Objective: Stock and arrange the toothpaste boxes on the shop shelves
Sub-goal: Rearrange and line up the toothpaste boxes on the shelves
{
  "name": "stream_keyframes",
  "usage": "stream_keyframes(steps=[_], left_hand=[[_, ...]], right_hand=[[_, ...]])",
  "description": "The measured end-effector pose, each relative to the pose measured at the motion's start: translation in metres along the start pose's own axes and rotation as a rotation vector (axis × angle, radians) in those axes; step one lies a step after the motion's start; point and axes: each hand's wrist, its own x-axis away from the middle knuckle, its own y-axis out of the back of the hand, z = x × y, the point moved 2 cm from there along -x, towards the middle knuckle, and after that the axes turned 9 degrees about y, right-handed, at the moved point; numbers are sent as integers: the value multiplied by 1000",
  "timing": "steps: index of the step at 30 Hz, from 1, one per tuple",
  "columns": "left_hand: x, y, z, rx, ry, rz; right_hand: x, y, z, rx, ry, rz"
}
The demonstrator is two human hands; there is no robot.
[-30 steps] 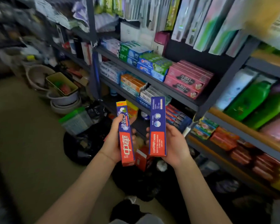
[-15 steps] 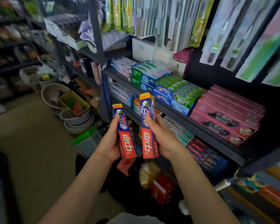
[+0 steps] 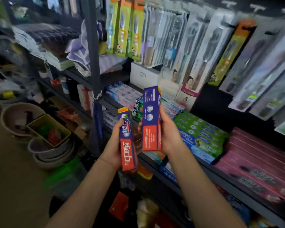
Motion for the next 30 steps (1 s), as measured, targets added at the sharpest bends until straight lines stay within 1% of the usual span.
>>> stream_keyframes(steps=[2, 5, 7, 10, 11, 14, 17, 20, 22, 24, 27, 30], left_hand=[[-10, 8, -34, -21, -12, -13], [-25, 27, -78, -31, -19, -16], [-33, 41, -103, -9, -19, 27], [-43, 57, -130, 34, -20, 95], [-46, 62, -136, 51, -7, 117], [-51, 69, -146, 72, 36, 150], [-58, 69, -158, 69, 21, 192], [-65, 71, -168, 72, 43, 234], [-68, 71, -171, 95, 74, 292], [-73, 71, -170, 114, 69, 295], [-82, 74, -170, 194, 32, 224], [-92, 82, -176, 273, -5, 143]], right_hand=[[-35, -17, 0, 14, -6, -39], [-81, -39, -6, 134, -28, -85], [-106, -56, -11, 134, -46, -104], [-136, -74, -13, 119, 35, -157], [-145, -79, -13, 164, 65, -199], [-170, -90, -12, 437, 229, -392], [-181, -101, -4, 702, 388, -418], [-192, -99, 2, 877, 450, -479], [-198, -96, 3, 881, 484, -551], [-203, -95, 3, 779, 513, -615], [-204, -89, 5, 647, 607, -666], [-199, -85, 10, 637, 628, -645]])
